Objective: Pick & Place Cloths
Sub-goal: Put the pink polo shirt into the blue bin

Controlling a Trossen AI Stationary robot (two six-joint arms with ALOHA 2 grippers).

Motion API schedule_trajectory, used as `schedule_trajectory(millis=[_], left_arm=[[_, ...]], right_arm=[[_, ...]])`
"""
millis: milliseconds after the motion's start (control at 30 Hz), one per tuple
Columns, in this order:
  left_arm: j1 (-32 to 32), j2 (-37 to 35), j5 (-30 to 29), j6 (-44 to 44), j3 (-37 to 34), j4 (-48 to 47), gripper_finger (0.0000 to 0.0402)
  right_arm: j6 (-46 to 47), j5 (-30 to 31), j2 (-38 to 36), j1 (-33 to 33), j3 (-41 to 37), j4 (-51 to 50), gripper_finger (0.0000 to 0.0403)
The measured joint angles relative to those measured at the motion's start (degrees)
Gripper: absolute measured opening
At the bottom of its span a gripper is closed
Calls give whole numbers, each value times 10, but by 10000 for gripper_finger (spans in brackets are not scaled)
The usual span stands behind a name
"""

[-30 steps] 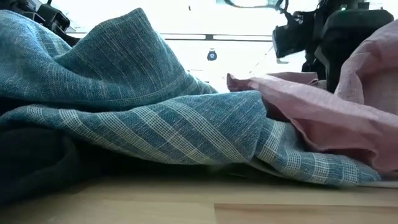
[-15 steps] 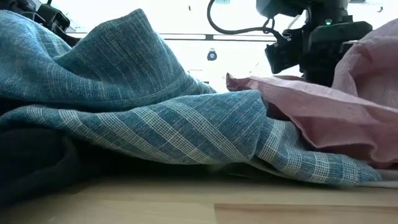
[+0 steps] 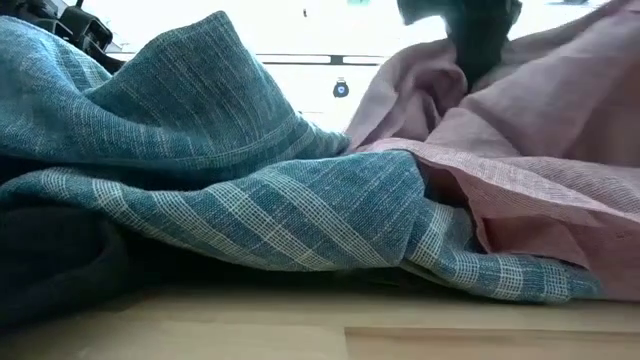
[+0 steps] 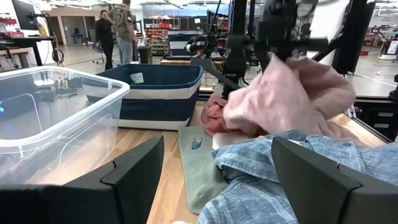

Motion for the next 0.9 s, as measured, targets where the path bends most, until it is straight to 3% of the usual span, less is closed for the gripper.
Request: schedule_trajectory(millis=[433,900], left_arm=[[0,0,0,0,0,0,292],[0,0,0,0,0,0,292]], right_arm=[[-41,113,-1,0,232,-91,7],[-119,392,-2,0,485,-154,5]])
